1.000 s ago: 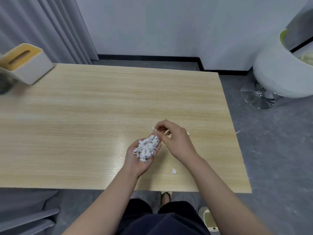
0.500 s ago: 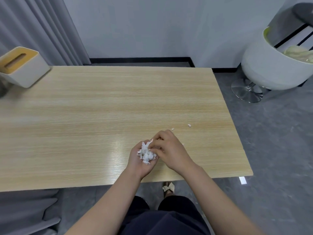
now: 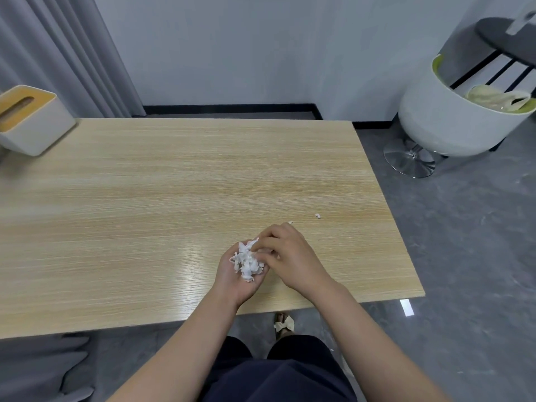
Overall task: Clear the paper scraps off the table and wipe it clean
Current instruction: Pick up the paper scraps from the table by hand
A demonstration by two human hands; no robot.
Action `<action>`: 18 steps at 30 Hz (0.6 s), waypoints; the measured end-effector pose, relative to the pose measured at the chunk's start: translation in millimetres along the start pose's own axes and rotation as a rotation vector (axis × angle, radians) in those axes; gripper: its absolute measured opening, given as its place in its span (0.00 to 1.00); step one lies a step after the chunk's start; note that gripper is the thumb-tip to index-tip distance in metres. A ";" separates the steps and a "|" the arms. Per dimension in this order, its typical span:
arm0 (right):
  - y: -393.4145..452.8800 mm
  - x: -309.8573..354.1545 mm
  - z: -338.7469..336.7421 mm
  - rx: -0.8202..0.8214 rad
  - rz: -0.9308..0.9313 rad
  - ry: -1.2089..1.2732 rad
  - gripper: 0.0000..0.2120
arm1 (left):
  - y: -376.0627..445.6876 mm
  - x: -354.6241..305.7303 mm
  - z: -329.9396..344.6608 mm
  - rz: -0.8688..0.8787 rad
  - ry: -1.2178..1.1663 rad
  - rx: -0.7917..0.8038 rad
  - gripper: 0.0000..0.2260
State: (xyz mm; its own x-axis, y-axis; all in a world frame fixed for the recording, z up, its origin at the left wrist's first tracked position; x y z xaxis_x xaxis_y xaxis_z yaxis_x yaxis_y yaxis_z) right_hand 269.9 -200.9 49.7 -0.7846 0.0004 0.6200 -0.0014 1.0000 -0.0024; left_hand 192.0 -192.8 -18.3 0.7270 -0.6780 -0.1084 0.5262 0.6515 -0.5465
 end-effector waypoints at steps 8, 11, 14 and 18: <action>7.0 -15.3 -21.4 -0.047 0.049 0.131 0.07 | 9.4 1.6 -0.1 -0.019 -0.006 0.021 0.14; 11.2 -32.0 -31.5 -0.087 0.116 0.191 0.06 | 13.7 1.4 -3.4 -0.024 0.025 -0.010 0.17; 16.7 -57.8 -41.2 -0.136 0.193 0.223 0.06 | 16.6 -0.6 -4.4 -0.034 0.043 -0.014 0.22; 27.1 -110.6 -48.9 -0.201 0.340 0.178 0.07 | 20.4 -1.9 -6.5 -0.022 0.052 -0.034 0.23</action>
State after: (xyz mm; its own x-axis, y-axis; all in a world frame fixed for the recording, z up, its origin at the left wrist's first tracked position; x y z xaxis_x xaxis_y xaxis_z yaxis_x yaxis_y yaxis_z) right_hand 387.0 -173.8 19.5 -0.6003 0.3131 0.7359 0.3738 0.9233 -0.0880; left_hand 198.4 -180.3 -34.7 0.6913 -0.7092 -0.1385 0.5256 0.6251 -0.5771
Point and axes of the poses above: each hand's wrist, its own y-axis towards the middle knuckle, its own z-axis out of the palm, x = y × z, the point moved 6 cm from there along y, towards the middle knuckle, and after that the axes turned 6 degrees about z, right-handed, at the moved point
